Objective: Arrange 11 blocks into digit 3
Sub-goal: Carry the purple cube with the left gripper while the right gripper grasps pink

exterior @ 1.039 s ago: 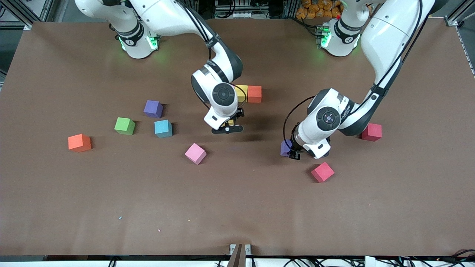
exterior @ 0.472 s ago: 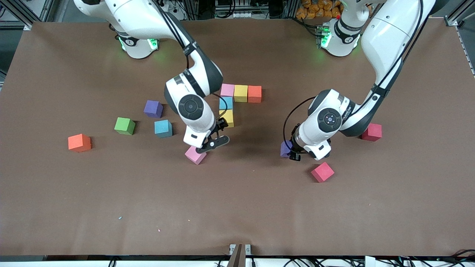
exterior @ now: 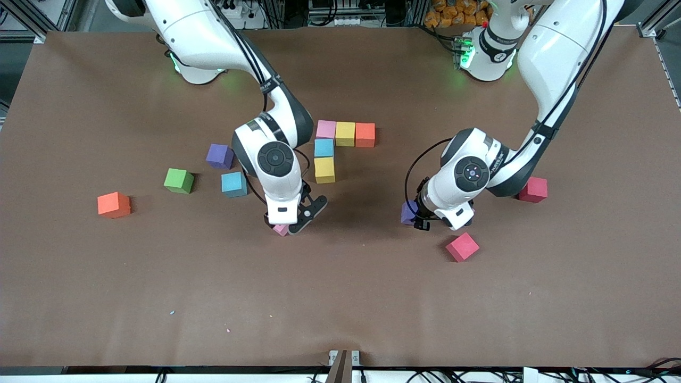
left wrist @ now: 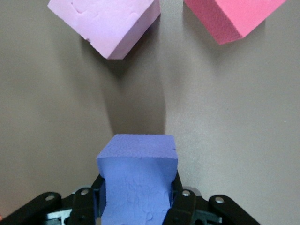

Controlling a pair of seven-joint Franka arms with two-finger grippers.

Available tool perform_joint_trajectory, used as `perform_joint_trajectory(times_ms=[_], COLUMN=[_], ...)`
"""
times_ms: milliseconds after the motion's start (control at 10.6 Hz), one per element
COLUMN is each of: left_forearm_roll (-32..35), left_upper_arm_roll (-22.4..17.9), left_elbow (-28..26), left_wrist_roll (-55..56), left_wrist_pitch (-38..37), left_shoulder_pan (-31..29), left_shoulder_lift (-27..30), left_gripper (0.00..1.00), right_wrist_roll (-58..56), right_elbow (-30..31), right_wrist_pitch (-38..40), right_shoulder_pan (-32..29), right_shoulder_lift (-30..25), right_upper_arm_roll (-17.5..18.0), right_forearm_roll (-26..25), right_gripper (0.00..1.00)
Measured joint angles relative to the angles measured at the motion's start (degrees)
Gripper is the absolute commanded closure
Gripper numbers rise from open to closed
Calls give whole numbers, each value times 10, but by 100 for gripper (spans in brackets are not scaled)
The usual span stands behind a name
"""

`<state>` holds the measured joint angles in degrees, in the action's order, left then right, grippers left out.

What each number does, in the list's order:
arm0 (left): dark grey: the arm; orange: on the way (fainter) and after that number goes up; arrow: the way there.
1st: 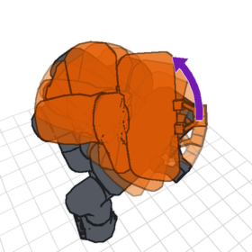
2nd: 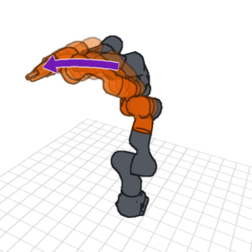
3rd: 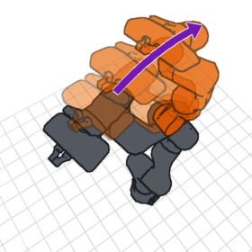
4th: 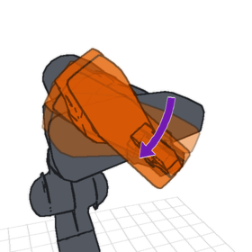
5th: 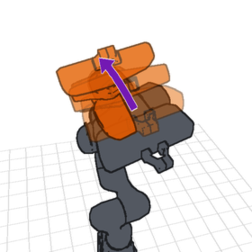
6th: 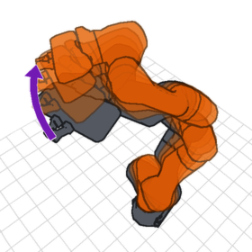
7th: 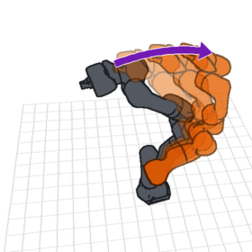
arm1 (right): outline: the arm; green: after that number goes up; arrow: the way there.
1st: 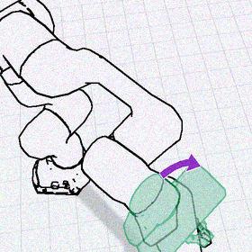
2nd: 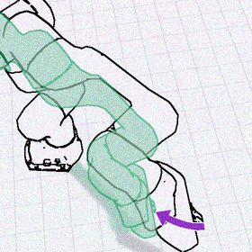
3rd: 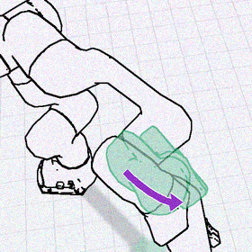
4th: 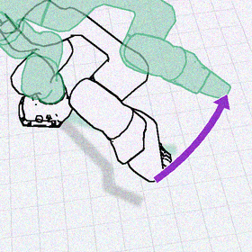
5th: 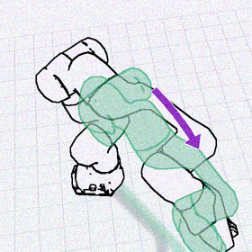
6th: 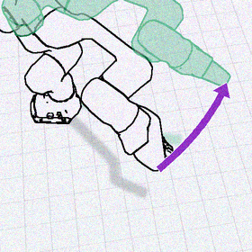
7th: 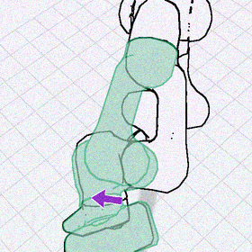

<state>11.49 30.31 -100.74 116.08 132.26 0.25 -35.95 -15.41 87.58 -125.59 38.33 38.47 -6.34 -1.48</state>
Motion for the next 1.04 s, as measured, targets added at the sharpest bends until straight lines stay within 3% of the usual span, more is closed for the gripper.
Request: perform_joint_trajectory(times_ms=[283,1039], left_forearm_roll=[-2,-2], left_upper_arm_roll=[3,4], left_elbow=[1,2], left_wrist_roll=[11,235], left_wrist_pitch=[-7,-11], left_shoulder_pan=[23,154], left_shoulder_lift=[-2,-4], left_gripper=[100,100], right_wrist_roll=[-58,-87], right_elbow=[0,6], right_wrist_pitch=[-29,-61], right_shoulder_pan=[-25,-39], right_shoulder_lift=[24,52], right_upper_arm_roll=[0,2], right_forearm_roll=[0,38], right_gripper=[0,0])
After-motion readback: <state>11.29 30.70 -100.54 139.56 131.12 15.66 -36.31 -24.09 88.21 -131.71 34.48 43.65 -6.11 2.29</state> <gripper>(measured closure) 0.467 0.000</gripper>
